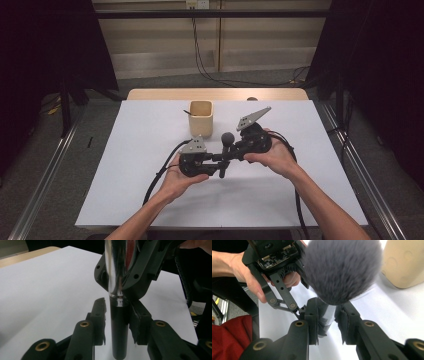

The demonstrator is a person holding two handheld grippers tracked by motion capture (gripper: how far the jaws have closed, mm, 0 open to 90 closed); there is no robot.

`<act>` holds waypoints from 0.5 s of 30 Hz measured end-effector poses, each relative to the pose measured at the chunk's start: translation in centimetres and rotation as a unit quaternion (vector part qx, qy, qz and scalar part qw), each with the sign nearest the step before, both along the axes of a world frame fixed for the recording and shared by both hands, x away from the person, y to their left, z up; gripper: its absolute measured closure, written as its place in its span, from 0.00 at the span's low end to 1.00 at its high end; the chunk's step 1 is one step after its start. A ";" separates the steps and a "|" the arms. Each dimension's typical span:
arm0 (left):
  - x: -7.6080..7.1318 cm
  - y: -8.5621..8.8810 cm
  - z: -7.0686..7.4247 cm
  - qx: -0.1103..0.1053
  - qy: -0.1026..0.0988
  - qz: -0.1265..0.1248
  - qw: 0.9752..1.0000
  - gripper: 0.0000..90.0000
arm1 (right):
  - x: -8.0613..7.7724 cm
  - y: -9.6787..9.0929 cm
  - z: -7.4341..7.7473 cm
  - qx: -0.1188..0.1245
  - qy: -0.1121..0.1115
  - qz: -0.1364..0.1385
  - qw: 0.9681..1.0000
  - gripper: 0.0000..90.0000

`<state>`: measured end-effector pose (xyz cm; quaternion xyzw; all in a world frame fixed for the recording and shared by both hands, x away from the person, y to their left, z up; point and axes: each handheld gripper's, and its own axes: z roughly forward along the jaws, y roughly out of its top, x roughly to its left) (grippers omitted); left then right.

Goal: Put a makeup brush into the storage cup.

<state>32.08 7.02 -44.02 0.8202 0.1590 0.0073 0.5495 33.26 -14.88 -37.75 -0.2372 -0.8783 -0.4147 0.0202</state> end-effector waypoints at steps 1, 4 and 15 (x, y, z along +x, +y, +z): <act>0.0 0.1 0.1 -0.002 0.001 -0.007 1.000 0.79 | 0.0 0.0 0.0 0.001 0.001 0.000 1.000 0.80; 0.1 0.2 0.1 -0.006 0.007 -0.006 1.000 0.82 | -0.1 0.0 0.0 0.005 0.000 -0.001 1.000 0.80; 0.1 0.3 0.1 -0.004 0.001 -0.003 1.000 0.83 | -0.2 0.1 -0.1 0.012 -0.012 -0.006 1.000 0.80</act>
